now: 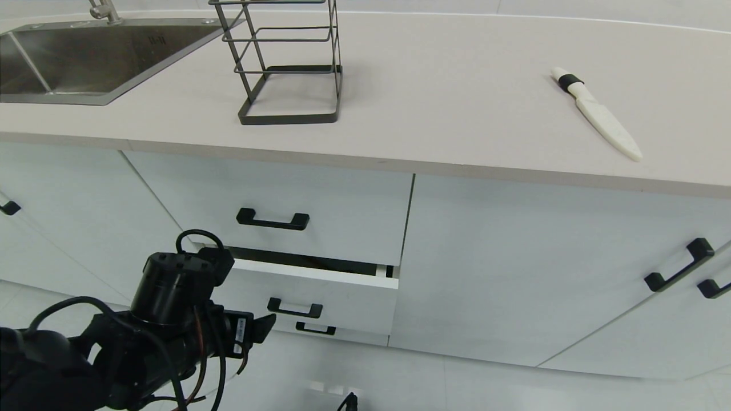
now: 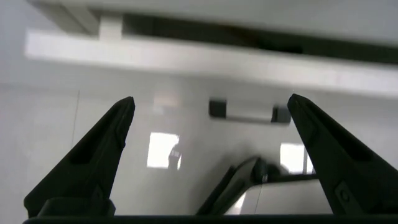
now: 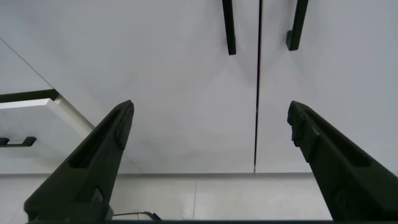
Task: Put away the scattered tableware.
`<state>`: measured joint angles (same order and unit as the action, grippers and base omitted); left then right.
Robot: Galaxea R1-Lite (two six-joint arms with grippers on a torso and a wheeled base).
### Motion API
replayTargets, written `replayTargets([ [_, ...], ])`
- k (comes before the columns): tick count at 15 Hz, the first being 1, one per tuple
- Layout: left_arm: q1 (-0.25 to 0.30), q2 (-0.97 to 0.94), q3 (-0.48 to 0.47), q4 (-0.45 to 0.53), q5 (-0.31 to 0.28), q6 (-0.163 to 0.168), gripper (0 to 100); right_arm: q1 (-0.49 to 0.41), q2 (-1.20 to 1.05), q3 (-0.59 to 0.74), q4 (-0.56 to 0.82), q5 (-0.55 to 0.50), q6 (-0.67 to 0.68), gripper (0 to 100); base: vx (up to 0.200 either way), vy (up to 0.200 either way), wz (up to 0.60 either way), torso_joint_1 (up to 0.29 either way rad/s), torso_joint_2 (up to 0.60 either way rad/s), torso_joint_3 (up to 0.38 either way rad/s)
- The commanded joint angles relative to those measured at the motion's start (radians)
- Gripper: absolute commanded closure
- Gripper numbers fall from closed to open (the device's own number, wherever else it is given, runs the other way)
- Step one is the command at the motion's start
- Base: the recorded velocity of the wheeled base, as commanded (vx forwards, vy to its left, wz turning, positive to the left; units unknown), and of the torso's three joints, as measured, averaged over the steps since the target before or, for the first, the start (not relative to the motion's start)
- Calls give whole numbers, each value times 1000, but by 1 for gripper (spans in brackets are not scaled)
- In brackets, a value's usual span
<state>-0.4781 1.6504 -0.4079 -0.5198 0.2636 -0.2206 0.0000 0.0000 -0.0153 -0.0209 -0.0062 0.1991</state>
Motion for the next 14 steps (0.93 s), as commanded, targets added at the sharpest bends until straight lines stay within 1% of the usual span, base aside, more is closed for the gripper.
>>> replayTargets([
  [1,56,-34,-11,-14,-6,3,0,0,2,0,-1,-1,0,0,0,0,0,0,0,0],
  [2,64,-26,-26,-65,-6,3,0,0,2,0,-1,0,0,0,0,0,0,0,0,0],
  [4,72,-20,-20,-184,-6,3,0,0,2,0,-1,0,0,0,0,0,0,0,0,0],
  [5,95,3,41,-244,-6,-2,0,0,2,0,-1,0,0,0,0,0,0,0,0,0],
  [6,85,5,104,-270,-7,1,0,0,2,0,-1,0,0,0,0,0,0,0,0,0],
  [7,64,5,147,-289,-14,1,0,0,2,0,-1,0,0,0,0,0,0,0,0,0],
  [8,44,3,153,-295,-50,0,0,0,2,0,-1,0,0,0,0,0,0,0,0,0],
  [9,46,2,150,-295,-69,1,0,0,2,0,-1,0,0,0,0,0,0,0,0,0],
  [10,53,9,136,-295,-70,3,0,0,2,0,-1,0,0,0,0,0,0,0,0,0],
  [11,78,22,123,-295,-69,6,0,0,2,0,-1,-1,0,0,0,0,0,0,0,0],
  [12,115,38,103,-296,-67,32,0,0,2,0,-1,-1,0,0,0,0,0,0,0,0],
  [13,118,48,96,-301,-67,40,0,0,2,0,-1,0,0,0,0,0,0,0,0,0],
  [14,119,77,80,-319,-69,40,0,0,2,0,-1,0,0,0,0,0,0,0,0,0],
])
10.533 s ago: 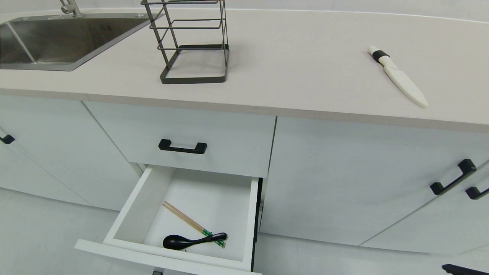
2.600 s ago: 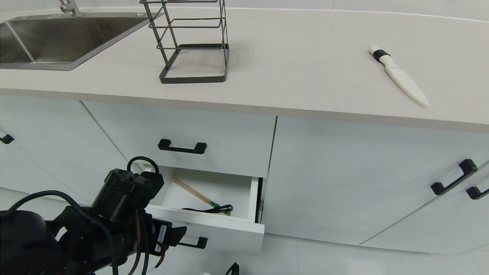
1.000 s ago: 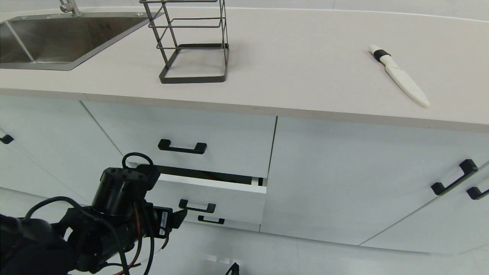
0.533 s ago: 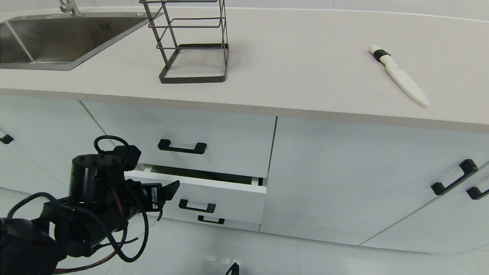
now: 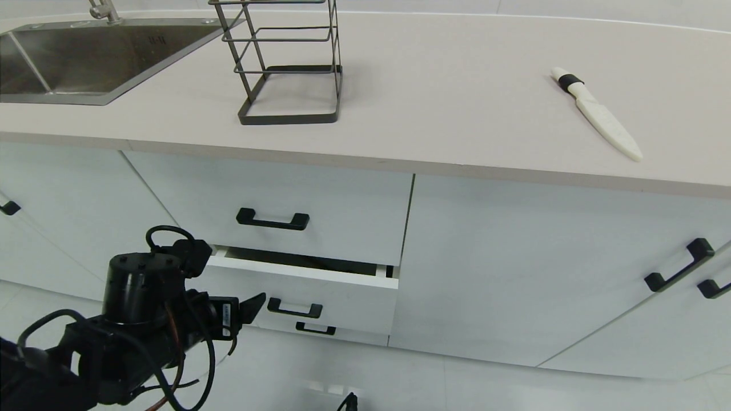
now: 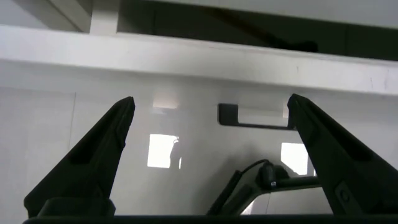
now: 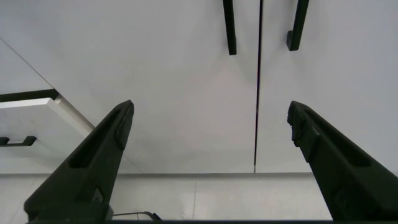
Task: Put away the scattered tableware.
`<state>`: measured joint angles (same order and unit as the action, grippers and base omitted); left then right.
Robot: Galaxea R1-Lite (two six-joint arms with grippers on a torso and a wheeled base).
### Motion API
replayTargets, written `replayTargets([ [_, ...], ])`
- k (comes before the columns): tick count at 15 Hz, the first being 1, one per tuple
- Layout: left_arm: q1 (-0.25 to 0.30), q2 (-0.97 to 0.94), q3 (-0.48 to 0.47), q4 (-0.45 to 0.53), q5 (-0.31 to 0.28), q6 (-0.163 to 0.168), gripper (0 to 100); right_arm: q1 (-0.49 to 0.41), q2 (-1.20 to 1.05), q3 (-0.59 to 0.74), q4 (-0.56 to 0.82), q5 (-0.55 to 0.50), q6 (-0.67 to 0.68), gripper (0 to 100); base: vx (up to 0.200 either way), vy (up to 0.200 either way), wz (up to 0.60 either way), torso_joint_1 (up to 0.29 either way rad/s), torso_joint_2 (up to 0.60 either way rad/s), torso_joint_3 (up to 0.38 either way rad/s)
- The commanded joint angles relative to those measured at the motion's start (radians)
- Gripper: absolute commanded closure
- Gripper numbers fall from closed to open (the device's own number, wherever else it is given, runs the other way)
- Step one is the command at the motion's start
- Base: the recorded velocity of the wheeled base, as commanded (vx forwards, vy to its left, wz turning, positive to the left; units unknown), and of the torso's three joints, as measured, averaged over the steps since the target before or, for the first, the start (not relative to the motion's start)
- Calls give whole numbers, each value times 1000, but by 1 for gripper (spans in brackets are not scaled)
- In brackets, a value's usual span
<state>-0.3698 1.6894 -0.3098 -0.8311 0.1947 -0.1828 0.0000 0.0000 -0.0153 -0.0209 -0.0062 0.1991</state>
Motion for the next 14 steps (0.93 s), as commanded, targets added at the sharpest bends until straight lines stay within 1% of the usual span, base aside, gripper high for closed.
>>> replayTargets([
  [1,11,59,-40,-17,0,5,0,0,2,0,-1,-1,0,0,0,0,0,0,0,0],
  [3,11,96,-92,-19,0,5,0,0,2,0,-1,0,0,0,0,0,0,0,0,0],
  [6,28,125,-132,-20,0,6,0,0,2,0,-1,0,0,0,0,0,0,0,0,0],
  [9,32,156,-201,-20,-1,6,0,0,2,0,-1,0,0,0,0,0,0,0,0,0],
  [10,32,156,-203,-20,0,6,0,0,2,0,-1,0,0,0,0,0,0,0,0,0],
  [11,31,147,-176,-20,0,6,0,0,2,0,-1,-1,-1,0,0,0,0,0,0,0],
  [13,22,84,-83,-22,0,6,0,0,2,0,-1,0,0,0,0,0,0,0,0,0],
  [14,22,69,-65,-22,0,6,0,0,2,0,-1,0,0,0,0,0,0,0,0,0],
])
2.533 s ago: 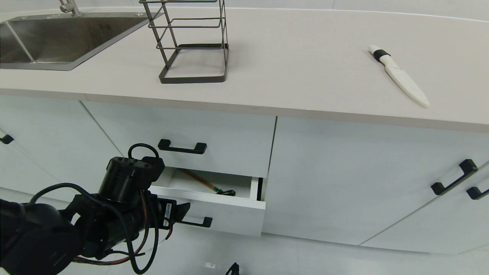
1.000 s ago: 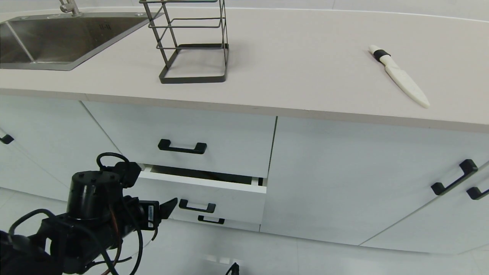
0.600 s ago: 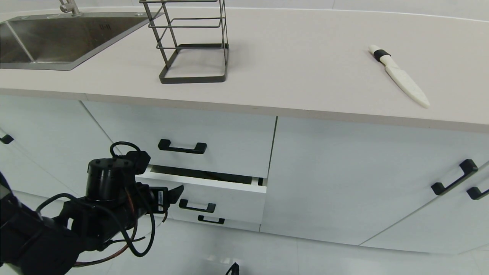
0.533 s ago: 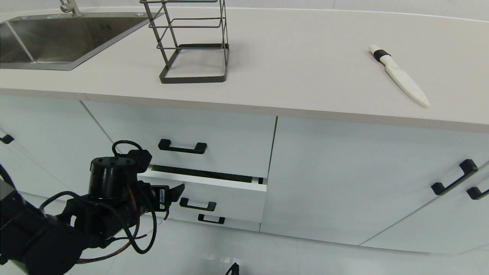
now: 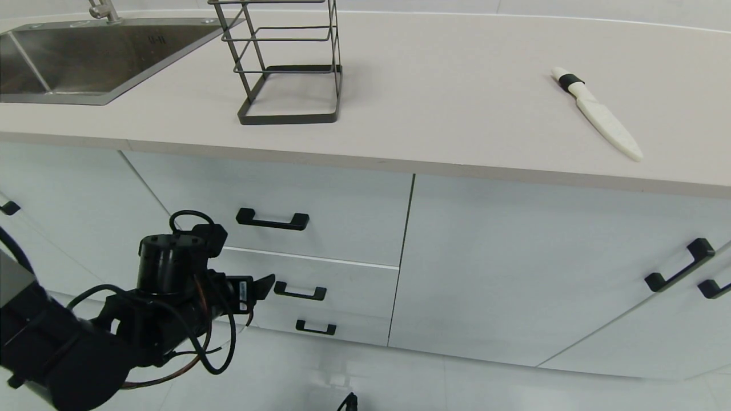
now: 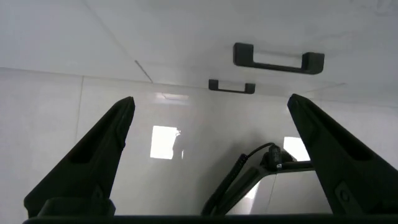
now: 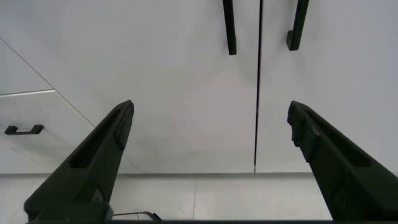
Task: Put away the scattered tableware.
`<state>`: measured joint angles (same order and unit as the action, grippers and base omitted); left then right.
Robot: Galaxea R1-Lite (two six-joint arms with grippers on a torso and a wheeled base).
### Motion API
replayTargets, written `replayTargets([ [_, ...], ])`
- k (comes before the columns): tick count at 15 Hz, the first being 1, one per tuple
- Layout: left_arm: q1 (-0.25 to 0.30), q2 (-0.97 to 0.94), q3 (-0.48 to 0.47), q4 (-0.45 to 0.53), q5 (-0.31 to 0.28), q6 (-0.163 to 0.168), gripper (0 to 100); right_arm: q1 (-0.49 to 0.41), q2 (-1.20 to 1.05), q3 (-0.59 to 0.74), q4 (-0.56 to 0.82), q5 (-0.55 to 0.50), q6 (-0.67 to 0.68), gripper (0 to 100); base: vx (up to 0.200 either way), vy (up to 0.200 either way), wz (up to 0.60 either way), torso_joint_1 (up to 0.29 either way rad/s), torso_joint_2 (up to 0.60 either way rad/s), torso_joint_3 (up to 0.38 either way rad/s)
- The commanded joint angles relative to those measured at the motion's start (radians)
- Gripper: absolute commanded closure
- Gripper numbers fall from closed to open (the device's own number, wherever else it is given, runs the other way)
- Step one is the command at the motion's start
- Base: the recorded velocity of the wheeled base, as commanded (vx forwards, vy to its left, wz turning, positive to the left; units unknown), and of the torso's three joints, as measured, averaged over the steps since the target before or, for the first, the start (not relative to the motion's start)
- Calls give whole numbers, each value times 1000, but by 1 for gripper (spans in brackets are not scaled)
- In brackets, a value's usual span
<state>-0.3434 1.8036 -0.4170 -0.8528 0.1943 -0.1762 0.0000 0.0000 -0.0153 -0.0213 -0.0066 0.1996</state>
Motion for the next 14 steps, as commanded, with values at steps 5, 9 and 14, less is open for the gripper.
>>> replayTargets([
  [5,50,-317,228,12,-21,-11,0,0,2,0,0,-1,-2,0,0,0,0,0,0,0],
  [9,221,-445,261,-120,-164,-13,0,0,2,0,0,-1,0,0,0,0,0,0,0,0],
  [14,173,-734,388,-272,-243,37,0,0,2,0,0,0,0,0,0,0,0,0,0,0],
])
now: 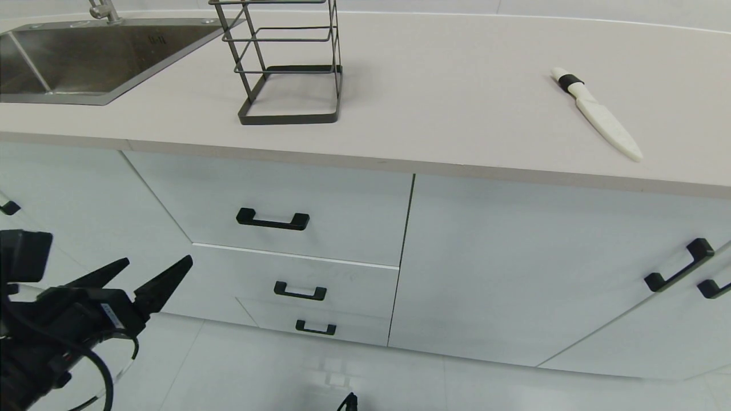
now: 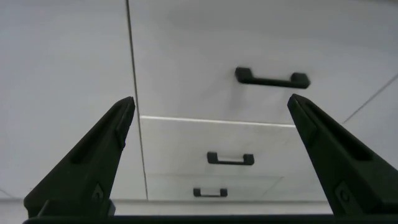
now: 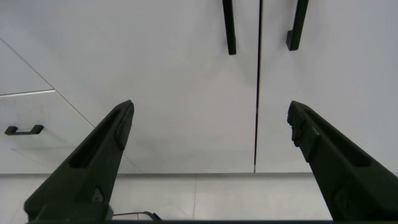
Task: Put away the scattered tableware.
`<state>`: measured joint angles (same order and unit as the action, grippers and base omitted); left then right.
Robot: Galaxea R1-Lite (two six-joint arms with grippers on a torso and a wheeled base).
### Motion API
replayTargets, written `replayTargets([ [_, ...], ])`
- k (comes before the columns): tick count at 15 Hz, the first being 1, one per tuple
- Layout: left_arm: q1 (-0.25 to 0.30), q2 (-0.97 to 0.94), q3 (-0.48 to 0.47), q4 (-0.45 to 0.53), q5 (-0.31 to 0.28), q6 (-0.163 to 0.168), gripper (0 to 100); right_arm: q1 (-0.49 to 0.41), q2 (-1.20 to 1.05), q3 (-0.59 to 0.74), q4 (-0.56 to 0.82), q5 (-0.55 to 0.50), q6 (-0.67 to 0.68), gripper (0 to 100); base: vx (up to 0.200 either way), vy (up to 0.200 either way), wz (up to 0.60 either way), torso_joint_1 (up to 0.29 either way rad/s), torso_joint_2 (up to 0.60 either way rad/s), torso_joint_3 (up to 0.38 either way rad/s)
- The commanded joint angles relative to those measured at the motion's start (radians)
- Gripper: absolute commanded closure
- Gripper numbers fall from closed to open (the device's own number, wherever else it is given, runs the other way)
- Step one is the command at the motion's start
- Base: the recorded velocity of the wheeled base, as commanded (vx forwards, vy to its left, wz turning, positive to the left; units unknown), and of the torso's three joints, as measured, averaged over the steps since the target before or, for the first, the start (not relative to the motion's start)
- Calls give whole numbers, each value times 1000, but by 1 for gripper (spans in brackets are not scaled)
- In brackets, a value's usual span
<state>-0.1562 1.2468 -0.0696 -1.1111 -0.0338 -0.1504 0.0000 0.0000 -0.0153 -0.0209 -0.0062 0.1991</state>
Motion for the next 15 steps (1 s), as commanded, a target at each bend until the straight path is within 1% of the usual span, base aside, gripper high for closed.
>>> replayTargets([
  [1,-3,-320,70,-4,-43,40,0,0,2,0,-1,-1,0,0,0,0,0,0,0,0],
  [2,14,-435,70,30,-47,57,0,0,2,0,-1,-1,0,0,0,0,0,0,0,0],
  [3,37,-555,70,94,-51,78,0,0,2,0,-1,0,0,0,0,0,0,0,0,0],
  [4,47,-639,70,168,-51,106,0,0,2,0,-1,0,0,0,0,0,0,0,0,0],
  [5,58,-826,68,364,-60,166,0,0,2,0,-1,0,0,0,0,0,0,0,0,0],
  [6,61,-917,68,488,-86,186,0,0,2,0,-1,0,0,0,0,0,0,0,0,0],
  [7,70,-994,68,597,-101,196,0,0,2,0,-1,0,0,0,0,0,0,0,0,0],
  [8,95,-1080,60,708,-101,203,0,0,2,0,-1,-1,-1,0,0,0,0,0,0,0],
  [11,147,-1129,65,761,-100,198,0,0,2,0,-1,-1,-1,0,0,0,0,0,0,0],
  [12,155,-1170,65,830,-100,203,0,0,2,0,-1,-1,0,0,0,0,0,0,0,0],
  [13,155,-1247,67,942,-103,216,0,0,2,0,-1,0,0,0,0,0,0,0,0,0],
  [14,155,-1247,67,1007,-101,230,0,0,2,0,-1,0,0,0,0,0,0,0,0,0],
  [15,155,-1247,68,1050,-100,226,0,0,2,0,-1,0,0,0,0,0,0,0,0,0],
])
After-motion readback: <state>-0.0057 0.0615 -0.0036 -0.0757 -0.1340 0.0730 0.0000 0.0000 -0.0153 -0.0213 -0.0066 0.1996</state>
